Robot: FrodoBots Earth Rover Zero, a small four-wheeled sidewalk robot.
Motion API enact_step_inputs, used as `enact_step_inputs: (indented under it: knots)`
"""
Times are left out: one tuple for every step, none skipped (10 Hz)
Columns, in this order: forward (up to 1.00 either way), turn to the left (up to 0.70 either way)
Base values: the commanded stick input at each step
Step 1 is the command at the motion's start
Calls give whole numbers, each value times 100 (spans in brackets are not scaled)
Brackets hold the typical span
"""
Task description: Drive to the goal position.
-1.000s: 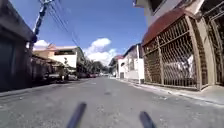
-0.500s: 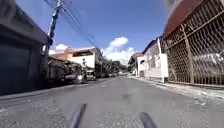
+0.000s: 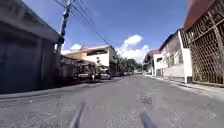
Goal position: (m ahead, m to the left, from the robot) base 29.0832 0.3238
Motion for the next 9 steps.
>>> enact_step_inputs:
  knots:
    - [100,-34]
    - [100,-40]
    - [100,-40]
    - [100,-40]
    - [100,-40]
    - [100,-40]
    - [100,-40]
    - [100,-40]
    - [100,-40]
